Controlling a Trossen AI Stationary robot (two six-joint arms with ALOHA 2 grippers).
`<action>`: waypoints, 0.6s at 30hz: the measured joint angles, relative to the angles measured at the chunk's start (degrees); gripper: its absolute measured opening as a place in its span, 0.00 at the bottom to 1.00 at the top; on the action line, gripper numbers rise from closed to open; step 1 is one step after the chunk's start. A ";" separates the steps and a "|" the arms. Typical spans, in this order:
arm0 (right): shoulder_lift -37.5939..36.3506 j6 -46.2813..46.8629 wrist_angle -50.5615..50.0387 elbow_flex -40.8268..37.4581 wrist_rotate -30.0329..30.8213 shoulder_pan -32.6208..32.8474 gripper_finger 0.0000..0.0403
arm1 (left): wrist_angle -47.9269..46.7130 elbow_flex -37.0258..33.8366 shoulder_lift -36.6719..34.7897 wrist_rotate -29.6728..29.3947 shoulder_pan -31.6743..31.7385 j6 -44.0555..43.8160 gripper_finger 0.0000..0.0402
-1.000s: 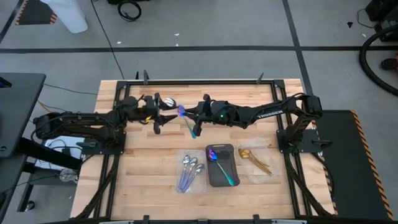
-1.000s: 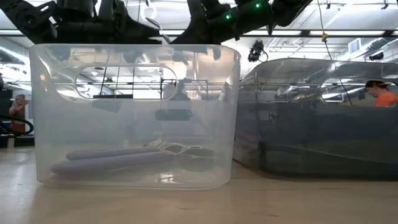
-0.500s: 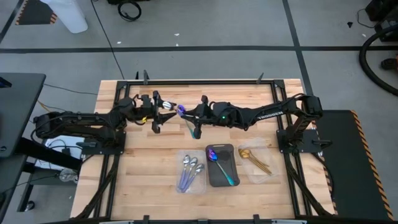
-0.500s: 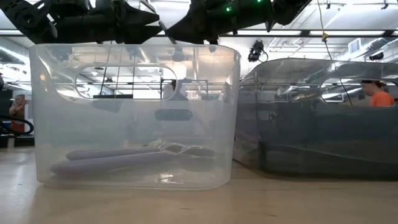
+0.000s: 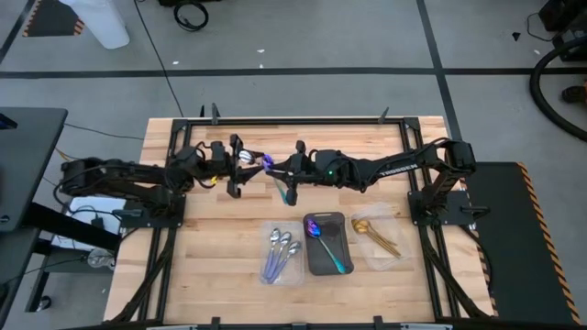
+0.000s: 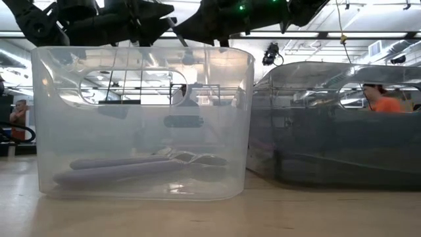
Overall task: Sort silverware by color (type)
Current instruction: Put the purple spoon into the left transparent bin
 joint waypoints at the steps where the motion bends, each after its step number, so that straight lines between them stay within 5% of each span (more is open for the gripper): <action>1: 0.00 0.00 -0.01 0.00 -0.04 0.01 0.14 | 0.23 0.00 0.28 0.00 0.00 0.04 0.47; 15: 0.00 -0.98 0.31 0.00 0.14 -0.03 0.15 | -0.26 0.46 0.84 0.43 0.41 3.12 0.12; 18: 0.00 -0.99 0.20 0.00 1.02 -0.06 0.15 | -0.69 0.47 0.84 0.44 0.80 3.10 0.11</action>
